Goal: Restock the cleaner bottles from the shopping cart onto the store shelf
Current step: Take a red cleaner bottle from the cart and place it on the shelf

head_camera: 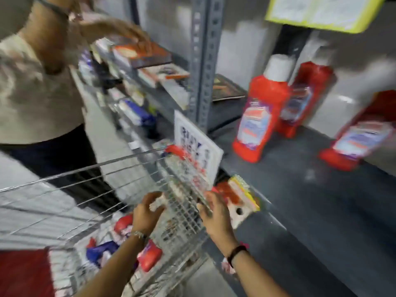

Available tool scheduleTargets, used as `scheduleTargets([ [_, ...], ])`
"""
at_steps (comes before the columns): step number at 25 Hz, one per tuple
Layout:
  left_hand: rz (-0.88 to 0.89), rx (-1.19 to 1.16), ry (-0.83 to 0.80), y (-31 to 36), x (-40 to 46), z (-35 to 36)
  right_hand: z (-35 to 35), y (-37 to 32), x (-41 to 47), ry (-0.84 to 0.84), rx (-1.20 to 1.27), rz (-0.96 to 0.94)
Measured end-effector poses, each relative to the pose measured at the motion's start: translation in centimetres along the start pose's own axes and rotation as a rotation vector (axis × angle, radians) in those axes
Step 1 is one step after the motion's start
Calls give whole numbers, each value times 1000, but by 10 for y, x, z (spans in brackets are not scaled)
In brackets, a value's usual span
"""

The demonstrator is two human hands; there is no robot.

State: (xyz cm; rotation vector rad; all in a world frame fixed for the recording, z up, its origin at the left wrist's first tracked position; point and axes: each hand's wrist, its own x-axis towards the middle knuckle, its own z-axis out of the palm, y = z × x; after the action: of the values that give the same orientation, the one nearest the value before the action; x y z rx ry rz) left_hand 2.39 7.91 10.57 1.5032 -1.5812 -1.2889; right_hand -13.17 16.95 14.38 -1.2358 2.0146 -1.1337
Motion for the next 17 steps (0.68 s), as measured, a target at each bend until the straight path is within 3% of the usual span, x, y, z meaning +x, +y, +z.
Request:
scheduleTargets([
  [3, -322, 50, 111, -83, 37, -52, 107, 7, 52, -435, -186, 115],
  [6, -533, 90, 124, -150, 66, -65, 193, 36, 82, -668, -312, 237],
  [10, -745, -8, 44, -213, 89, -46, 269, 96, 86, -847, -430, 345],
  [13, -761, -44, 115, -246, 97, -29, 296, 131, 70, -946, -496, 391],
  [17, -813, -206, 214, -251, 102, -26, 300, 143, 63, -934, -454, 433],
])
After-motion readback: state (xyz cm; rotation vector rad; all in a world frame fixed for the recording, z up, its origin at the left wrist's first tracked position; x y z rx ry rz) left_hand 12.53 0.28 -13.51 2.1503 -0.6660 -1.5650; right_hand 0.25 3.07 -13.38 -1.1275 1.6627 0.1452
